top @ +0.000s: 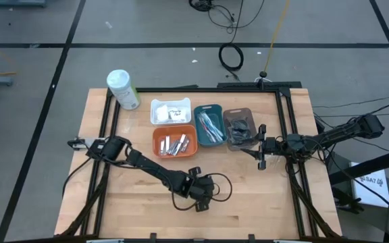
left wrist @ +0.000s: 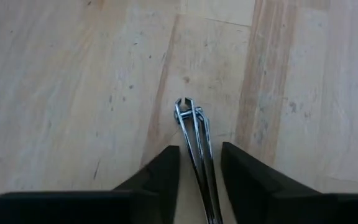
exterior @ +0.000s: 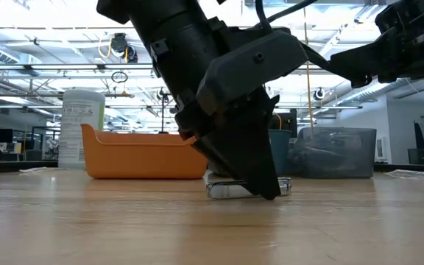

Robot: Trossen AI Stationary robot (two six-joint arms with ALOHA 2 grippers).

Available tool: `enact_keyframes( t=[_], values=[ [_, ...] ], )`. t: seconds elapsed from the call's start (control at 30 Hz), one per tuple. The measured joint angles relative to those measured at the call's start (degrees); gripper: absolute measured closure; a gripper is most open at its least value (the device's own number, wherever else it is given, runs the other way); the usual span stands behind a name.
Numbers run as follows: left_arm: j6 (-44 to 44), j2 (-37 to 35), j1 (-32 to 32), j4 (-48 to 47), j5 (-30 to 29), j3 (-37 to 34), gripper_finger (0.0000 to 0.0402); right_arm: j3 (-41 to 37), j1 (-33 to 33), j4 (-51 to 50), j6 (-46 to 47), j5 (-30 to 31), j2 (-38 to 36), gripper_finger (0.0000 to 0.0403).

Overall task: Pick & Place Travel size toiletries
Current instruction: Put the nail cutter into the orange bin

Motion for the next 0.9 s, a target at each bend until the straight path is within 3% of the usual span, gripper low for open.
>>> enact_keyframes(
  t=[0.27, 0.53, 0.77, 0.9],
  values=[
    [-0.1, 0.0, 0.0, 0.0, 0.3, 0.0, 0.0388, 0.0, 0.0, 0.0, 0.0, 0.0, 0.0, 0.0248],
    [-0.2, 0.0, 0.0, 0.0, 0.8, 0.0, 0.0359, 0.0, 0.0, 0.0, 0.0, 0.0, 0.0, 0.0248],
    [-0.2, 0.0, 0.0, 0.0, 0.8, 0.0, 0.039, 0.0, 0.0, 0.0, 0.0, 0.0, 0.0, 0.0248],
    [-0.2, 0.0, 0.0, 0.0, 0.8, 0.0, 0.0388, 0.0, 0.0, 0.0, 0.0, 0.0, 0.0, 0.0248]
  ],
)
